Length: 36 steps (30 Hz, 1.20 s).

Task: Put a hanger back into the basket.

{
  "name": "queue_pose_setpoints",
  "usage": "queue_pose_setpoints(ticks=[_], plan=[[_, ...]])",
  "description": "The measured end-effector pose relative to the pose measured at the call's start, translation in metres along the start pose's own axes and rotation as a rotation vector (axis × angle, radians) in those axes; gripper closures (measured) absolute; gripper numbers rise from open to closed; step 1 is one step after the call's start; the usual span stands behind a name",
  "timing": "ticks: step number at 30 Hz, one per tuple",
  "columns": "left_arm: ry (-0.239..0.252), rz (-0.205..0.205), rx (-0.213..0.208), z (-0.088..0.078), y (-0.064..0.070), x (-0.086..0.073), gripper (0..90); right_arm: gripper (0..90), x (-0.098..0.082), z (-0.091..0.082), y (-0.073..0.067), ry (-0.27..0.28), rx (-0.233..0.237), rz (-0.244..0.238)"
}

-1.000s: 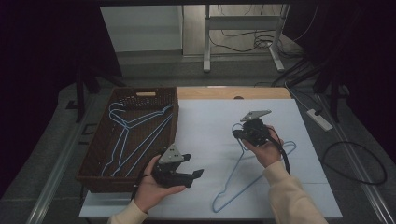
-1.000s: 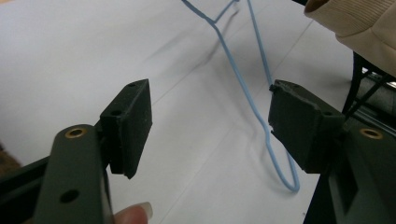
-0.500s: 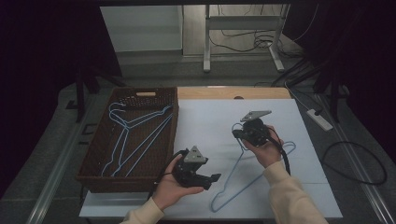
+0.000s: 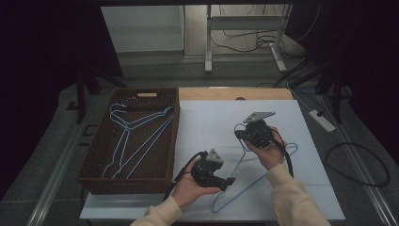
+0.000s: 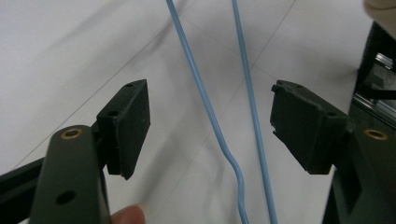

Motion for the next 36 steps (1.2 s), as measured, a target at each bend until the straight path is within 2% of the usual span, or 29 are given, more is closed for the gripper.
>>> queue_pose_setpoints(ticks=[9, 13, 19, 22, 25, 26, 32, 35, 36], plan=[[-0.042, -0.038, -0.024, 0.025, -0.008, 0.000, 33.3, 87.9, 0.000, -0.002, 0.000, 0.010, 0.001, 0.002], [-0.060, -0.053, -0.043, 0.034, -0.011, 0.000, 38.5, 87.9, -0.001, -0.003, 0.000, 0.012, 0.001, 0.003], [-0.065, -0.063, -0.061, 0.040, -0.012, -0.001, 56.6, 87.8, -0.002, -0.006, 0.000, 0.026, 0.002, 0.002], [-0.052, -0.073, -0.091, 0.040, -0.013, 0.000, 65.6, 87.8, -0.003, -0.009, 0.000, 0.039, 0.006, 0.006], [-0.040, -0.067, -0.094, 0.038, -0.011, 0.001, 75.2, 87.9, -0.003, -0.011, 0.000, 0.053, 0.008, 0.007], [-0.038, -0.064, -0.089, 0.038, -0.010, 0.001, 78.8, 87.8, -0.003, -0.012, 0.001, 0.056, 0.010, 0.009], [-0.026, -0.070, -0.043, 0.033, -0.009, 0.001, 81.9, 86.6, -0.005, -0.019, 0.003, 0.098, 0.024, 0.028], [0.000, -0.098, -0.023, 0.028, -0.012, -0.001, 84.2, 78.2, -0.009, -0.027, 0.004, 0.139, 0.053, 0.051], [0.007, -0.105, -0.021, 0.027, -0.012, -0.001, 85.4, 72.7, -0.012, -0.031, 0.004, 0.160, 0.066, 0.061]])
Point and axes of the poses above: each handheld gripper's, and its own axes: z roughly forward along the jaws, x roughly out of its top, y roughly to its right, the point moved 1 cm from there along z, roughly forward along the jaws, and after that the axes turned 10 degrees about z, right-handed, at the moved point
